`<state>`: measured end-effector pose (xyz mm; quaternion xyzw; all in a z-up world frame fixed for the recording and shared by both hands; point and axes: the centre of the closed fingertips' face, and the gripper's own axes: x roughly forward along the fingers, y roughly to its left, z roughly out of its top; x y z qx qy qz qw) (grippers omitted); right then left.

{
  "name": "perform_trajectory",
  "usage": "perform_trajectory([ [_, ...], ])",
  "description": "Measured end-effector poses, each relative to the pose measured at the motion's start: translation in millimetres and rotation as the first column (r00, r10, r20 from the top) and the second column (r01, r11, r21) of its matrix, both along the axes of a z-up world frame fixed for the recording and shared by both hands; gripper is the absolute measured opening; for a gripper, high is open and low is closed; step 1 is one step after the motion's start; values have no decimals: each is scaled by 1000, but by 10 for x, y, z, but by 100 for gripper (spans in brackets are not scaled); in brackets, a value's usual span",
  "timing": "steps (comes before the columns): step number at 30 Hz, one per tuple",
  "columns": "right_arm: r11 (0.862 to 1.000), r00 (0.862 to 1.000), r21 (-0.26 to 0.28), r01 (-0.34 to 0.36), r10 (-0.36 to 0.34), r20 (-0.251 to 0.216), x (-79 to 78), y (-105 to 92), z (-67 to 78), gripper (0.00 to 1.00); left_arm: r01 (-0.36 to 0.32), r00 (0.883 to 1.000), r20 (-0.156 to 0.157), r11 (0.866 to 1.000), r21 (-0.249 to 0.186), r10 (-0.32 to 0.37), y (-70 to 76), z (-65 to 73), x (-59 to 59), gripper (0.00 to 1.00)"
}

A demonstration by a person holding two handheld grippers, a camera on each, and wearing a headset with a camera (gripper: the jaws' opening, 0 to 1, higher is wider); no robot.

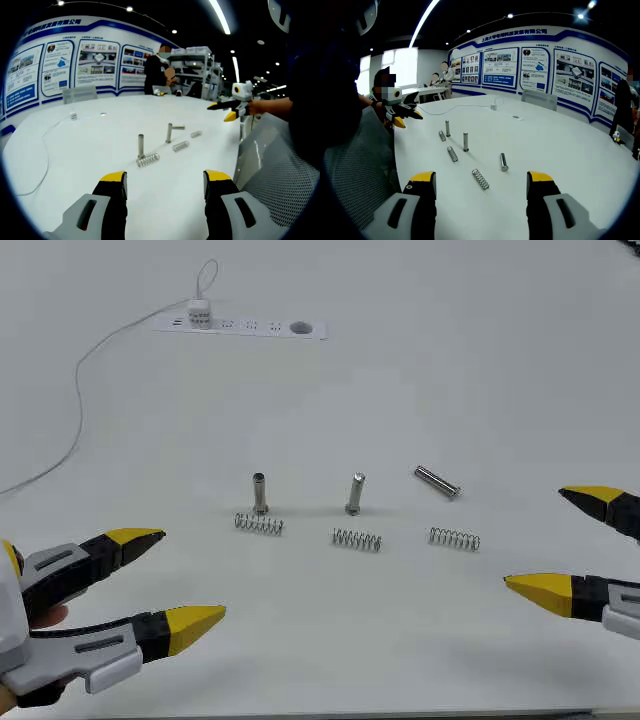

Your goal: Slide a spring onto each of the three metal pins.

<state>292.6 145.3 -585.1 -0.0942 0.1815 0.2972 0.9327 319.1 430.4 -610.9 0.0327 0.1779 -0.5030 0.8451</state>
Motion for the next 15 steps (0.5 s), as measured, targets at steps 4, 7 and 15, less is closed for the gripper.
perform_trajectory([
  [4,1000,1000,-7,4,-4,-4,63,0,15,72,6,1000,-2,1000,-3,-6,-18,-3,6,63],
  [7,1000,1000,-19,4,-5,-8,135,11,17,69,12,1000,-3,1000,-3,-12,-35,-6,-2,63],
  [15,998,999,-57,0,-3,-46,446,48,32,58,11,1000,-5,1000,-4,-11,-53,3,2,63],
])
